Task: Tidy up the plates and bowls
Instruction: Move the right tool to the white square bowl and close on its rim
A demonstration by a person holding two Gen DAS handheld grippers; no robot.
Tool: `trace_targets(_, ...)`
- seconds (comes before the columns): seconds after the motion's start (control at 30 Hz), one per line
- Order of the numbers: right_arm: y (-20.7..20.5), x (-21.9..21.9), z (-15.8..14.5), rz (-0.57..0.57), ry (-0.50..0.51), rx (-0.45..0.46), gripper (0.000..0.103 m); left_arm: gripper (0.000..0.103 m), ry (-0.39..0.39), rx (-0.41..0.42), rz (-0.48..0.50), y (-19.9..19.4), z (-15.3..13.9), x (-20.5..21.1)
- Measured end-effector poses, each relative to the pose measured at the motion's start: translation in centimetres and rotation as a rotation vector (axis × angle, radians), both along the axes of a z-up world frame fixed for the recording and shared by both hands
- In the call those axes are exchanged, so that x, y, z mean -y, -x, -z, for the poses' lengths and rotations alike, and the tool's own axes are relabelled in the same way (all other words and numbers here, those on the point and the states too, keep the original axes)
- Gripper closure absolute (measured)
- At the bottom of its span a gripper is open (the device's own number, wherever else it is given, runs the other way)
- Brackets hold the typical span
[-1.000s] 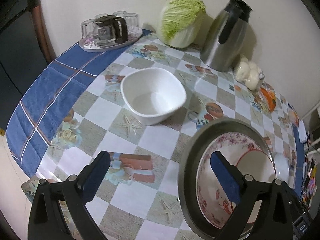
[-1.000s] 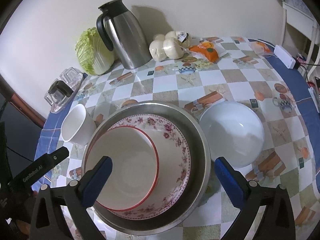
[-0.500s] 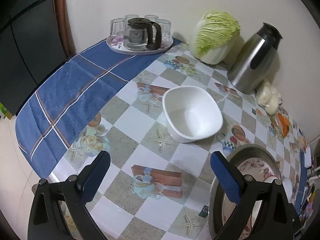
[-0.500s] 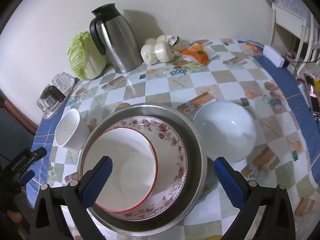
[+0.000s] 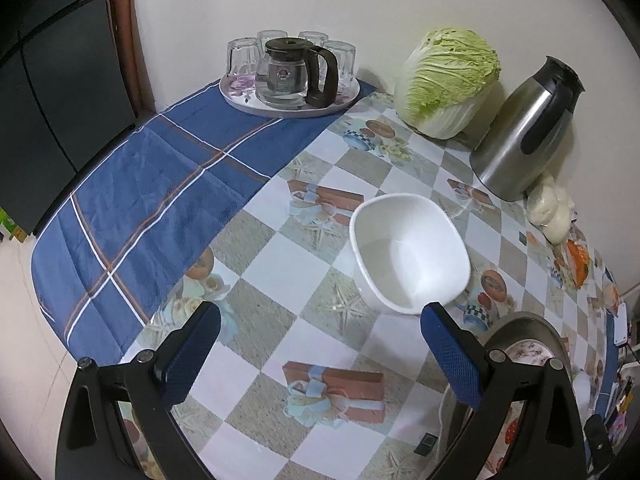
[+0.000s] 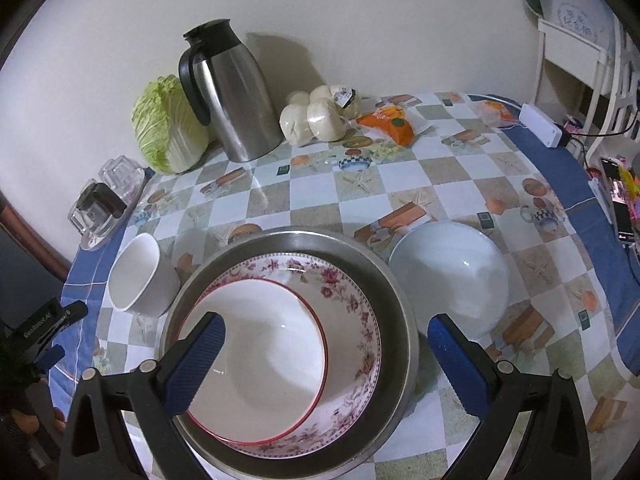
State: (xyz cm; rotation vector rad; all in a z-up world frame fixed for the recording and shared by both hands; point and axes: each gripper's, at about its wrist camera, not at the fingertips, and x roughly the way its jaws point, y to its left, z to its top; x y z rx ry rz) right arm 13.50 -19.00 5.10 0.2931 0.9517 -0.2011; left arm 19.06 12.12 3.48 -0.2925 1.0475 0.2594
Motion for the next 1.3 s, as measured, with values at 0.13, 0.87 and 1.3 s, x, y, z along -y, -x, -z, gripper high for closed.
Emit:
trace_targets(0.13, -0.5, -0.4, -0.2, 0.002, -0.009, 0.000, 0.000, 0.003, -0.003, 0.003, -0.010, -0.4, 0.2, -0.7)
trace_targets(0.87, -6.7, -8.5, -5.6, -0.160, 0.069, -0.044, 0.000, 0.003, 0.082, 0.092, -0.069, -2.0, 0.4, -4.4)
trace_targets(1.3, -11.4, -13.3, -2.4, -0.267, 0.082, -0.127, 0.000, 0.003, 0.290, 0.058, -0.052, -3.4, 3.8, -4.9)
